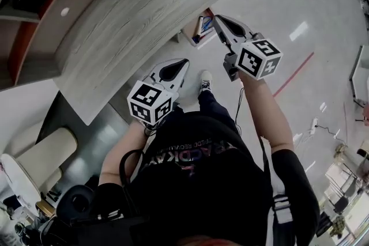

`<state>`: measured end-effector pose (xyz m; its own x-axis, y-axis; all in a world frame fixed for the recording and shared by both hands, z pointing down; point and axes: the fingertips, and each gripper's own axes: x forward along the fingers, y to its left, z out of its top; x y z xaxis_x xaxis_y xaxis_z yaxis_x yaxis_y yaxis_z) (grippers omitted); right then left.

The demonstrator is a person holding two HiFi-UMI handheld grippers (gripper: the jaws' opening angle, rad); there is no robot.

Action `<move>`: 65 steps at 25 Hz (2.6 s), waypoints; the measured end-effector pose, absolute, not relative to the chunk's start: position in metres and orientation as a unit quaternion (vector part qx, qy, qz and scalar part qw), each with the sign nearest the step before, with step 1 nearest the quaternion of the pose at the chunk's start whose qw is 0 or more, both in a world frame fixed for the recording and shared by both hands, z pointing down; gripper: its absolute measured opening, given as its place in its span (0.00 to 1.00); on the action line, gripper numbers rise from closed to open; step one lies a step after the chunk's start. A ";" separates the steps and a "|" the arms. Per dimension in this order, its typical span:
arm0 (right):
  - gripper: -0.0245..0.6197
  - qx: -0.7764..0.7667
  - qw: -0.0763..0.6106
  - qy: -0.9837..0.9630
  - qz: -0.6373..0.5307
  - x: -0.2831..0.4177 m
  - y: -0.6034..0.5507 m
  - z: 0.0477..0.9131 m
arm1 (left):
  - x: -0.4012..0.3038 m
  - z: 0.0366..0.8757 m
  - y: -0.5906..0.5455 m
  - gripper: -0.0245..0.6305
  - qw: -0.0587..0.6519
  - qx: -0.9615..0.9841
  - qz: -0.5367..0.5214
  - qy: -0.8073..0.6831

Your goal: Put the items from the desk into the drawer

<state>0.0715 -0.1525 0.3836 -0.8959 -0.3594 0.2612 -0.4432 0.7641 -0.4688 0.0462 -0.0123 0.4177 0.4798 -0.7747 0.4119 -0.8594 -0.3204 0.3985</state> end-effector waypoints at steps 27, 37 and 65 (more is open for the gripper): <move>0.07 0.097 0.113 -0.963 0.223 0.032 0.044 0.357 | 0.006 0.369 0.027 0.05 0.258 0.836 0.051 -0.482; 0.07 0.100 0.115 -0.961 0.232 0.030 0.058 0.363 | 0.010 0.370 0.035 0.05 0.258 0.843 0.055 -0.469; 0.06 0.100 0.123 -0.959 0.234 0.022 0.059 0.365 | 0.002 0.372 0.042 0.05 0.262 0.839 0.048 -0.473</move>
<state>0.0224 0.0595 0.3648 -0.9501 -0.1338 0.2819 -0.2485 0.8708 -0.4243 0.0022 0.0417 0.3716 0.5470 -0.7695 0.3297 -0.8203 -0.4141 0.3946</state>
